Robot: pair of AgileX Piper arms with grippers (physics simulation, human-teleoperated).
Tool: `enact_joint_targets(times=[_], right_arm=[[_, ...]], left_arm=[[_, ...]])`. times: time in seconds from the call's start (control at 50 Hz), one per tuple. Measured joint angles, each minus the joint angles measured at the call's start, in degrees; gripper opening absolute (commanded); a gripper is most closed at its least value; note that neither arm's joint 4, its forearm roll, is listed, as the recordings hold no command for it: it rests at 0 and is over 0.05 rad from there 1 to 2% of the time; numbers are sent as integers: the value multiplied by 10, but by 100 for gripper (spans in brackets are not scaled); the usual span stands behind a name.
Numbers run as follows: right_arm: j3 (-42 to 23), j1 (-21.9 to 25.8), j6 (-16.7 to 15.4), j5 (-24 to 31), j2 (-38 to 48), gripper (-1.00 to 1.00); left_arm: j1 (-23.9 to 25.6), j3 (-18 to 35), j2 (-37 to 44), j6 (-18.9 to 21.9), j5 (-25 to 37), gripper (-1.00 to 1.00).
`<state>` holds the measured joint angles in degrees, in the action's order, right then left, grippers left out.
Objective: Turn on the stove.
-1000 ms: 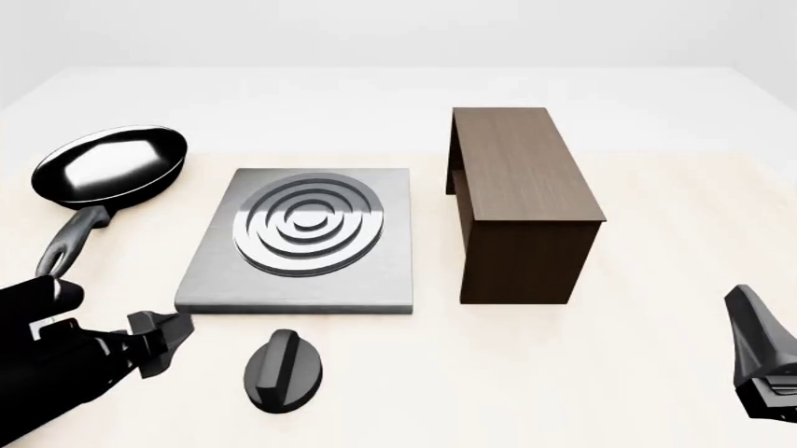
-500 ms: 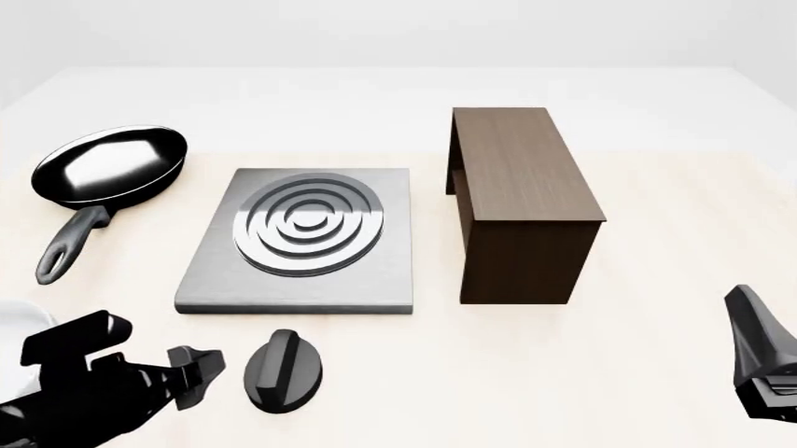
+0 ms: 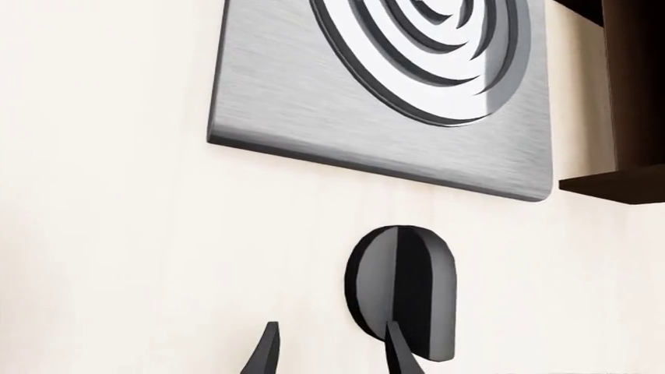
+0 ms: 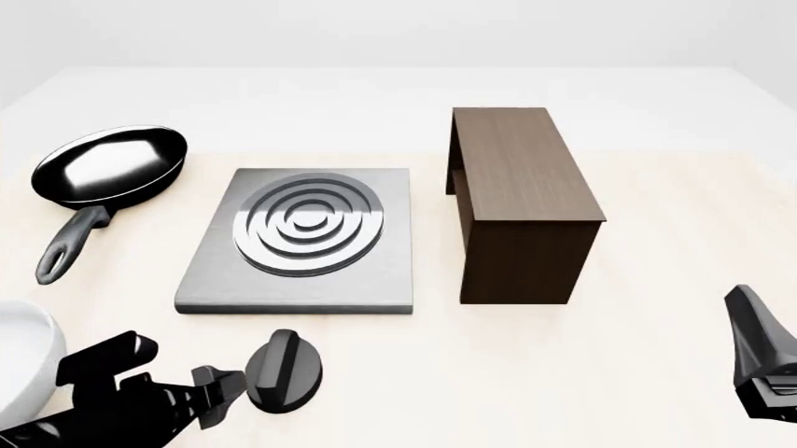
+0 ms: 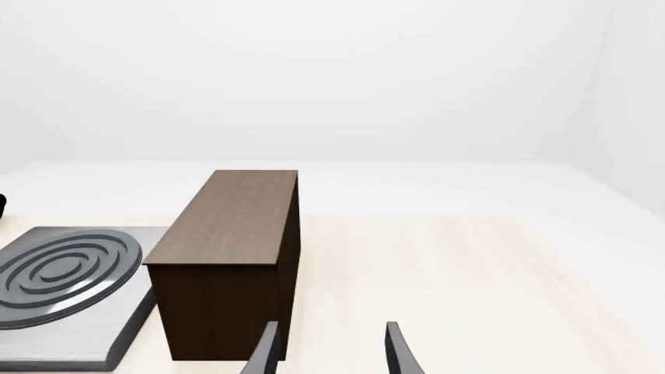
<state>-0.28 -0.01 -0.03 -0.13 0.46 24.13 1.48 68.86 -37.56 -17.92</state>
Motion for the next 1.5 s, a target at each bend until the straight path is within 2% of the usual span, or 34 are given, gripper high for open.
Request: enact_joint_targets(times=[0.14,0.36,0.98,1.22,1.34,1.46,1.5], right_arm=[[0,0,0,0,0,100],[0,0,0,0,0,100],[0,0,0,0,0,100],[0,0,0,0,0,100],[0,0,0,0,0,100],[0,0,0,0,0,100],[0,0,0,0,0,100]], left_arm=[[14,-2,31,-17,-32,100],[24,-15,67,30,-94,100],[76,-15,161,24,-244,100],[98,-15,182,25,-276,100],[104,-15,185,51,-278,100],[104,-12,184,41,-274,100],[106,-9,182,24,-268,100]])
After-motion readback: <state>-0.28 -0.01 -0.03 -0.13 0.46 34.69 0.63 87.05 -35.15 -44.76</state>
